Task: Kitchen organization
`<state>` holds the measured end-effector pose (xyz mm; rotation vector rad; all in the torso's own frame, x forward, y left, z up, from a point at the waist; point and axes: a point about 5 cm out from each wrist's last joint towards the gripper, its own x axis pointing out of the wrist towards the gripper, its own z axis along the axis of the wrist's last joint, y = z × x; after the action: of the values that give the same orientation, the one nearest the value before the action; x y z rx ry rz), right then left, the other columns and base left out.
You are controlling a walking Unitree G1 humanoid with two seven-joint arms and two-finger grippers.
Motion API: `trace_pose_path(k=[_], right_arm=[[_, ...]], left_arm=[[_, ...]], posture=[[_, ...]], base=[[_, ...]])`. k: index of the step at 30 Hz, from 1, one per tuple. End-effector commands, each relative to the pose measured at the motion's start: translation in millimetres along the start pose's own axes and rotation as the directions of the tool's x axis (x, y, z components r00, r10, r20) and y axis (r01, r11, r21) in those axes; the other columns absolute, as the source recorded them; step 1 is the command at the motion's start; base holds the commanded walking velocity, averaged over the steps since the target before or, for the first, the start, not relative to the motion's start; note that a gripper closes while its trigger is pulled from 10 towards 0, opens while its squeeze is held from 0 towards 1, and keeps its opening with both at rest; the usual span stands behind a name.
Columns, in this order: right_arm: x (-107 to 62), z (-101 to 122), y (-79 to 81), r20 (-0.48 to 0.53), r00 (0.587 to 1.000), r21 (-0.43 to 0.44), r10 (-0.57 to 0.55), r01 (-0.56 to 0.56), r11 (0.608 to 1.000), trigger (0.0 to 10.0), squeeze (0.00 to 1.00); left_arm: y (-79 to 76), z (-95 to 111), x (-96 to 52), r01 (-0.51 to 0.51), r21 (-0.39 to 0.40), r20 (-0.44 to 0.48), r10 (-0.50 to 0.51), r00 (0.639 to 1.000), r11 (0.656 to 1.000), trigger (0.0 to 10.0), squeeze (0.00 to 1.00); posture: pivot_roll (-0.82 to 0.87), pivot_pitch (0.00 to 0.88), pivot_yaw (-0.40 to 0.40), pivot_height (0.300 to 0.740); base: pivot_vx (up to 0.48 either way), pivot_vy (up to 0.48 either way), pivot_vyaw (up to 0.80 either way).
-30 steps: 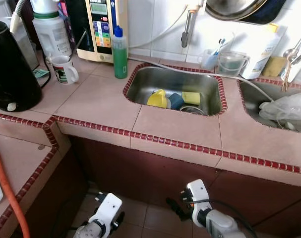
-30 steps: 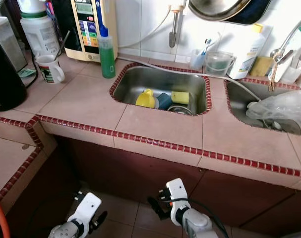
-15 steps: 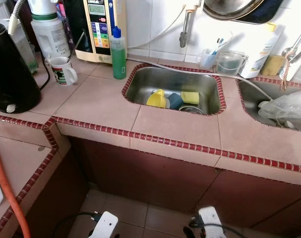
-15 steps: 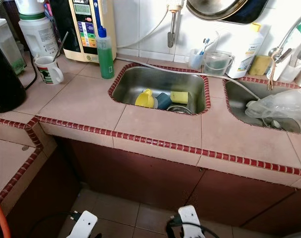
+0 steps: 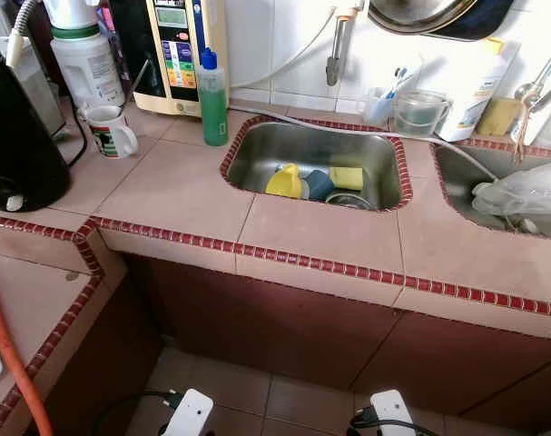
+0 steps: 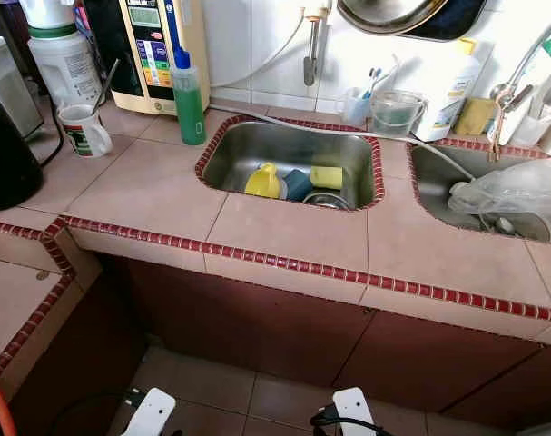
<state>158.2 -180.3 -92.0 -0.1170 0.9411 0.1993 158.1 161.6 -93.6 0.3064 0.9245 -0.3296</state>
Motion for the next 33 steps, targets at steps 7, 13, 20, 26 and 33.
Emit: trace_pose_path(k=[7,13,20,26,33], right_arm=[[2.0,4,4.3,0.002,1.0,-0.004,0.006,-0.006,1.0,10.0,0.0],[2.7,4,7.6,0.005,1.0,0.0,0.005,-0.005,1.0,10.0,0.0],[3.7,8,9.3,0.017,1.0,-0.016,0.012,-0.012,1.0,10.0,0.0],[3.2,6,9.6,0.018,1.0,-0.019,0.015,-0.015,1.0,10.0,0.0],[2.7,5,10.1,0.016,1.0,-0.016,0.017,-0.017,1.0,10.0,0.0]], left_arm=[[-2.8,1,0.9,0.014,0.006,-0.006,-0.014,1.0,1.0,10.0,0.0],[-3.8,-5,-0.9,0.023,0.01,-0.023,-0.022,0.999,1.0,10.0,0.0],[-2.7,-10,-2.4,0.024,0.018,-0.036,-0.023,0.999,1.0,10.0,0.0],[-1.6,-13,-3.2,0.02,0.014,-0.045,-0.02,0.999,1.0,10.0,0.0],[-3.3,-15,-3.6,0.021,0.015,-0.055,-0.02,0.998,1.0,10.0,0.0]], posture=[[-0.05,0.0,-0.014,0.74],[-0.05,0.0,-0.013,0.74],[-0.05,0.0,-0.014,0.74],[-0.05,0.0,-0.017,0.74],[-0.04,0.0,-0.015,0.74]], base=[[0.0,-0.269,0.0],[0.0,-0.339,0.0],[0.0,-0.46,0.0],[0.0,-0.48,0.0],[0.0,-0.48,0.0]])
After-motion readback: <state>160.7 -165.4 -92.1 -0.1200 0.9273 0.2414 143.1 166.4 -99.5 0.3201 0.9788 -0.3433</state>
